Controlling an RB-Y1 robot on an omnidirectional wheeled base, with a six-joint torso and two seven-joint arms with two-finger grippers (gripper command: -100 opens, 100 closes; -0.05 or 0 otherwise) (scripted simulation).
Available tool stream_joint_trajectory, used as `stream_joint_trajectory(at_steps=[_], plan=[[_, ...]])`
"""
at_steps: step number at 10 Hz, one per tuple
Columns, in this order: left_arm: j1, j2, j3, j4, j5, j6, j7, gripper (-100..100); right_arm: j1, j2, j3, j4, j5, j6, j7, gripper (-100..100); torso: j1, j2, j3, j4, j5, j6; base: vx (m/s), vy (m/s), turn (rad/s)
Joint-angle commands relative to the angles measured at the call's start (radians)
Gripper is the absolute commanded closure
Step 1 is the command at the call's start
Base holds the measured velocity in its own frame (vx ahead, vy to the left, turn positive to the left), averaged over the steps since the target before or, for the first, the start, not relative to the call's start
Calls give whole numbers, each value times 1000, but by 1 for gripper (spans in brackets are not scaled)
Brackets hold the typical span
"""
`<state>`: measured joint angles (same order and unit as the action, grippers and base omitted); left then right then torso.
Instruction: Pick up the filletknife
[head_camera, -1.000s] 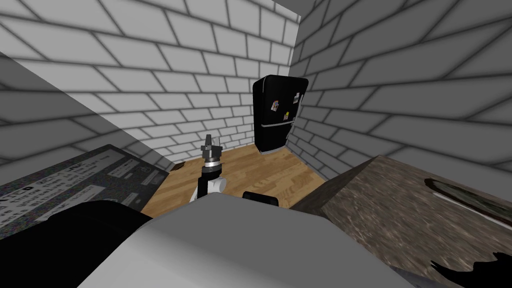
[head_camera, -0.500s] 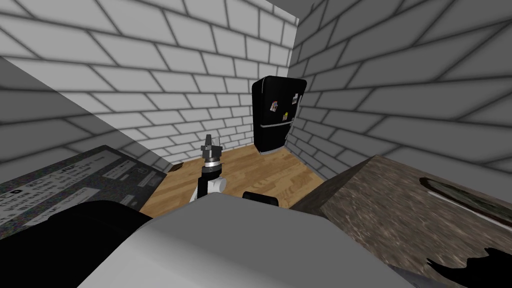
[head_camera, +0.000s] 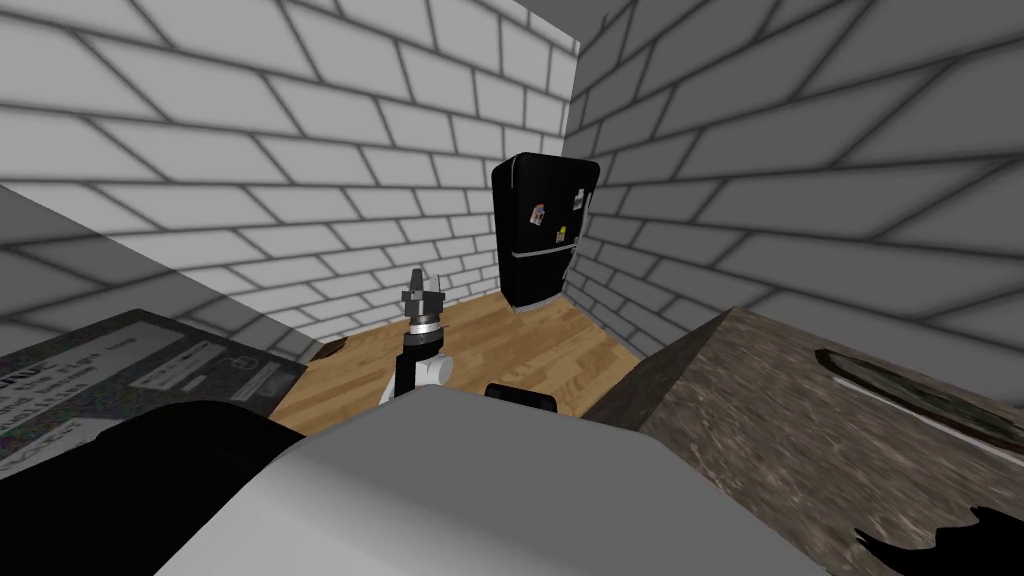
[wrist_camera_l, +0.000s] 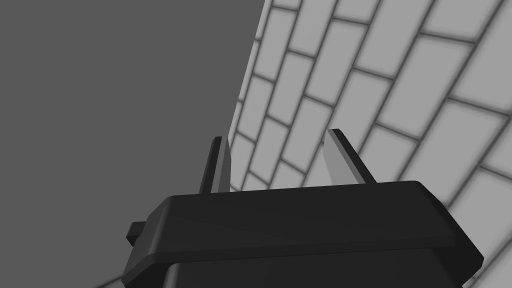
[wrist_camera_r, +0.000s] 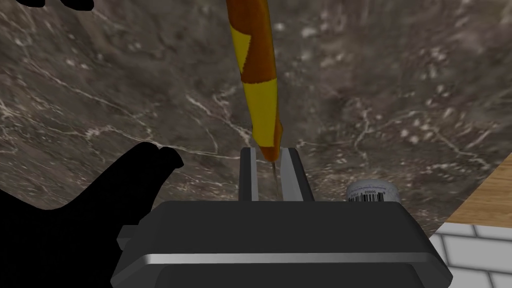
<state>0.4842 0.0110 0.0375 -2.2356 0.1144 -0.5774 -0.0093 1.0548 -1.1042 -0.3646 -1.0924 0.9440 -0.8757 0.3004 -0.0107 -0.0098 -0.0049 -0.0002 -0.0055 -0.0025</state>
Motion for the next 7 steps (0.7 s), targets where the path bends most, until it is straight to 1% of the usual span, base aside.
stream_joint_trajectory(at_steps=[1,2,3,4,5,6,7], plan=[[0,0,0,0,0,0,0,0,22,2,-1,-10,-19,2,28,100,0,0,0,0,0,0,83,-36,-68],[0,0,0,0,0,0,0,0,60,5,0,-28,-57,6,69,100,0,1,1,0,0,-1,104,-36,-109],[0,0,0,0,0,0,0,0,89,8,1,-46,-88,10,97,100,0,1,1,0,0,0,155,-47,-198],[0,0,0,0,0,0,0,0,98,8,1,-46,-94,10,117,100,0,-1,-1,0,0,0,116,-41,-75],[0,0,0,0,0,0,0,0,137,11,2,-63,-131,14,151,100,0,0,0,0,0,-2,115,-38,-81],[0,0,0,0,0,0,0,0,137,11,2,-63,-131,14,162,100,0,0,0,0,0,-1,90,-25,-61],[0,0,0,0,0,0,0,0,175,14,4,-81,-169,18,198,100,0,1,0,0,0,-2,100,-32,-117]])
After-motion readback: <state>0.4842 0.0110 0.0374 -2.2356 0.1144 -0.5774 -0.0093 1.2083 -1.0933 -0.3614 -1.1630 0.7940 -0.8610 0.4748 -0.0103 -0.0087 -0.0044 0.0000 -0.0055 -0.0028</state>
